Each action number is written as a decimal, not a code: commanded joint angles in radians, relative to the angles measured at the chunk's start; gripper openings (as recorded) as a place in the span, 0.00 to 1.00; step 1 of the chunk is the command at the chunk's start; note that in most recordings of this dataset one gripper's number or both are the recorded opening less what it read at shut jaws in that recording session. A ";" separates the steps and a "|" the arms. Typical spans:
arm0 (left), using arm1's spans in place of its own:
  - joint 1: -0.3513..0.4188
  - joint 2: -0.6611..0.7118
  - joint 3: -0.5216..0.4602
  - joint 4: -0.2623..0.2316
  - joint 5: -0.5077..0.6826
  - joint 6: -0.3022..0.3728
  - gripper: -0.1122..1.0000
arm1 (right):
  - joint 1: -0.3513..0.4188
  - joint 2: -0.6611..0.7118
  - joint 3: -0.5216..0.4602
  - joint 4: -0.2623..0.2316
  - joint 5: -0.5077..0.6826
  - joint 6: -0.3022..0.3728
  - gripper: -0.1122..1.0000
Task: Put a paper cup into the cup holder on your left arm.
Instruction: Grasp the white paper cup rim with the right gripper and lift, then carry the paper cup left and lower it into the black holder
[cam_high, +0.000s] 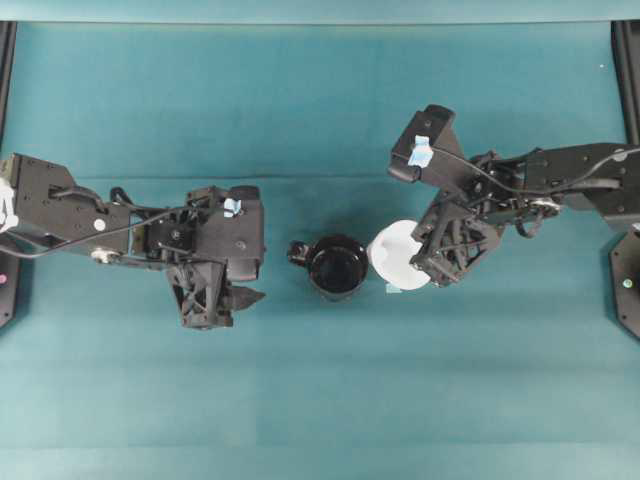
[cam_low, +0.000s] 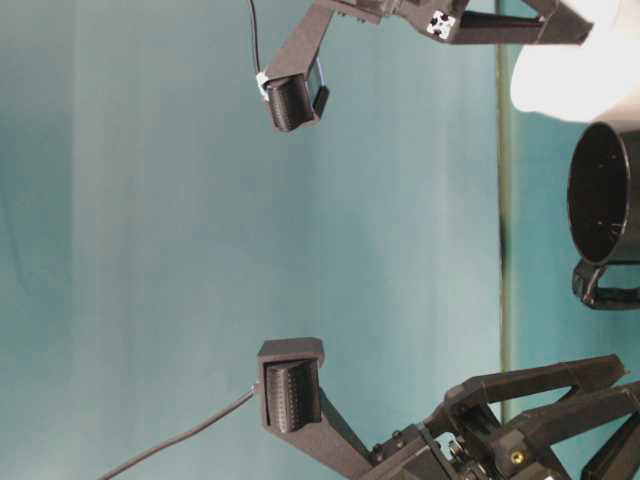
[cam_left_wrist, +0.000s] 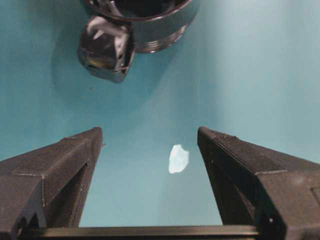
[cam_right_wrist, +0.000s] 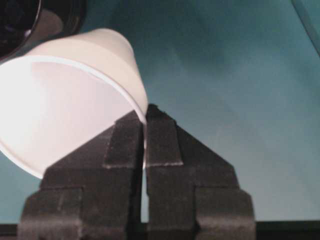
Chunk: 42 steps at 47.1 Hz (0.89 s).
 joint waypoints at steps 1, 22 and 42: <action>0.002 -0.005 -0.006 0.003 -0.005 -0.002 0.88 | 0.005 -0.034 -0.026 0.005 0.015 0.009 0.05; 0.002 -0.005 -0.005 0.003 -0.005 -0.008 0.88 | 0.002 -0.146 -0.175 0.091 0.281 0.009 0.05; -0.002 -0.011 0.026 0.003 -0.005 -0.012 0.88 | 0.000 0.006 -0.376 0.091 0.313 0.003 0.05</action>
